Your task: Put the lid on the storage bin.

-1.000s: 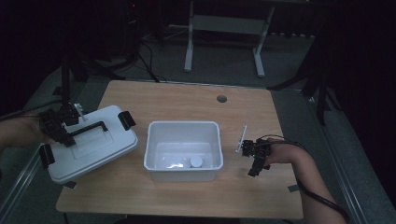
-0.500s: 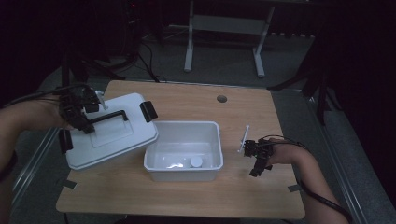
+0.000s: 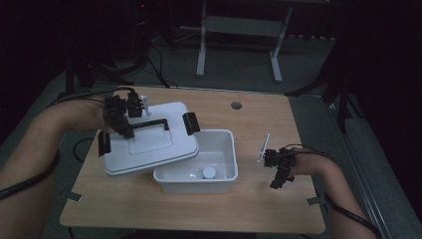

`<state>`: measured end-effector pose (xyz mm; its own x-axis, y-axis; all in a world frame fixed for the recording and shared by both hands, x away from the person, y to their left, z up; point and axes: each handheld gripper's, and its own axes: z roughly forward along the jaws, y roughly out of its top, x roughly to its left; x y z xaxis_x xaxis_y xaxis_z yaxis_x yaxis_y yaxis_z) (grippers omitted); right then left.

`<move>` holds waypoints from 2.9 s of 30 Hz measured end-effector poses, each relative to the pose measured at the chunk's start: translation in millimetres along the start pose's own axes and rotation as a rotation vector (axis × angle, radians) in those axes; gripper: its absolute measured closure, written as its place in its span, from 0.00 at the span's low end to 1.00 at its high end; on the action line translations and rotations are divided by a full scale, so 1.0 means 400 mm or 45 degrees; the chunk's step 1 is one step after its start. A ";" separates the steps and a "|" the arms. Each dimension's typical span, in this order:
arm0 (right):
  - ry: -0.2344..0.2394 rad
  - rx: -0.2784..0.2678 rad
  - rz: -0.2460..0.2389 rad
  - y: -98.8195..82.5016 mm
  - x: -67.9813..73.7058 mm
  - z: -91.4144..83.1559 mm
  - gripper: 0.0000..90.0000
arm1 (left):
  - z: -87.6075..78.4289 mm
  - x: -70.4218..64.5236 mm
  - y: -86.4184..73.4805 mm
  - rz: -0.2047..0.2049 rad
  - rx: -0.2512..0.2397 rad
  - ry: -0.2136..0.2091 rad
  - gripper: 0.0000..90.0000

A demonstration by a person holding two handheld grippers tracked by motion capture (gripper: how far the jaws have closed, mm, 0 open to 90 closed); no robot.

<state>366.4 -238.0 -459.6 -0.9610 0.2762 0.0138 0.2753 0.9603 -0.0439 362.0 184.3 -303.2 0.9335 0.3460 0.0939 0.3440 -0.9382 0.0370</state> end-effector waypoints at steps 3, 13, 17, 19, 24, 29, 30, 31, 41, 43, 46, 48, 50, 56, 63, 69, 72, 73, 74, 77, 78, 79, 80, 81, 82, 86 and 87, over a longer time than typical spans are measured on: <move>-0.005 -0.007 0.002 -0.002 0.001 -0.006 0.20 | 0.002 -0.005 0.038 0.035 -0.021 -0.008 0.93; 0.000 0.000 0.006 -0.012 0.001 -0.003 0.20 | 0.014 -0.030 0.142 0.144 -0.048 -0.030 0.93; 0.002 0.000 0.007 -0.011 0.002 -0.003 0.20 | 0.030 -0.034 0.178 0.168 -0.056 -0.046 0.93; 0.001 -0.003 0.006 -0.009 0.003 -0.004 0.20 | 0.038 -0.040 0.196 0.193 -0.054 -0.052 0.93; 0.005 0.002 0.002 -0.006 0.003 -0.001 0.20 | 0.057 -0.052 0.231 0.231 -0.050 -0.070 0.93; 0.006 -0.001 -0.004 -0.006 0.003 0.002 0.20 | 0.083 -0.059 0.252 0.251 -0.028 -0.098 0.93; 0.008 -0.001 -0.001 -0.006 0.004 0.003 0.20 | 0.088 -0.062 0.255 0.256 -0.028 -0.099 0.93; 0.008 0.001 -0.002 -0.006 0.004 0.004 0.20 | 0.093 -0.063 0.258 0.259 -0.029 -0.114 0.93; 0.015 0.006 -0.005 -0.004 0.004 0.013 0.20 | 0.152 -0.057 0.279 0.278 -0.008 -0.120 0.92; 0.017 0.008 -0.011 -0.003 0.004 0.015 0.20 | 0.157 -0.058 0.283 0.287 -0.015 -0.129 0.93; 0.019 0.009 -0.005 -0.001 0.004 0.018 0.20 | 0.169 -0.059 0.290 0.290 0.011 -0.116 0.92; 0.022 0.009 -0.006 0.000 0.004 0.019 0.20 | 0.173 -0.059 0.292 0.295 0.015 -0.109 0.92; 0.025 0.008 -0.011 0.003 0.006 0.022 0.20 | 0.176 -0.057 0.291 0.287 0.013 -0.119 0.92; 0.025 0.005 -0.011 0.005 0.005 0.024 0.20 | 0.174 -0.054 0.281 0.255 -0.019 -0.104 0.76; 0.019 -0.004 -0.005 0.003 0.005 0.019 0.20 | 0.154 -0.032 0.247 0.097 -0.125 -0.072 0.33; -0.002 -0.024 0.012 0.001 0.001 0.012 0.20 | 0.165 -0.022 0.199 0.065 -0.186 -0.059 0.01; -0.008 -0.033 0.018 -0.001 0.001 0.010 0.20 | 0.167 -0.012 0.168 0.020 -0.251 -0.041 0.01; -0.007 -0.035 0.021 -0.002 0.000 0.010 0.20 | 0.167 -0.010 0.158 0.011 -0.273 -0.034 0.01; -0.007 -0.039 0.022 -0.003 0.000 0.012 0.20 | 0.166 -0.009 0.148 0.011 -0.292 -0.029 0.01; -0.007 -0.045 0.039 -0.006 -0.001 0.016 0.20 | 0.162 -0.007 0.115 0.005 -0.354 0.003 0.01; -0.009 -0.047 0.043 -0.007 0.000 0.017 0.19 | 0.162 -0.008 0.103 -0.006 -0.373 0.013 0.01; -0.009 -0.047 0.043 -0.007 0.000 0.017 0.19 | 0.162 -0.008 0.103 -0.006 -0.373 0.013 0.01; -0.013 -0.050 0.044 -0.008 -0.001 0.020 0.19 | 0.161 -0.009 0.086 -0.011 -0.389 0.014 0.01; -0.017 -0.056 0.051 -0.009 -0.001 0.021 0.19 | 0.163 -0.011 0.071 -0.011 -0.396 0.017 0.01; -0.017 -0.063 0.055 -0.010 -0.001 0.022 0.19 | 0.164 -0.012 0.062 -0.016 -0.395 0.020 0.01; -0.014 -0.074 0.063 -0.011 -0.002 0.023 0.19 | 0.176 -0.013 0.012 -0.038 -0.410 0.025 0.01; -0.015 -0.067 0.067 -0.011 -0.002 0.025 0.19 | 0.180 -0.011 0.000 -0.059 -0.409 0.020 0.01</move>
<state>365.8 -242.8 -469.5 -0.9454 0.3258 0.0009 0.3258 0.9454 0.0080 365.1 182.6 -375.2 0.9151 0.3907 0.0999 0.3344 -0.8735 0.3538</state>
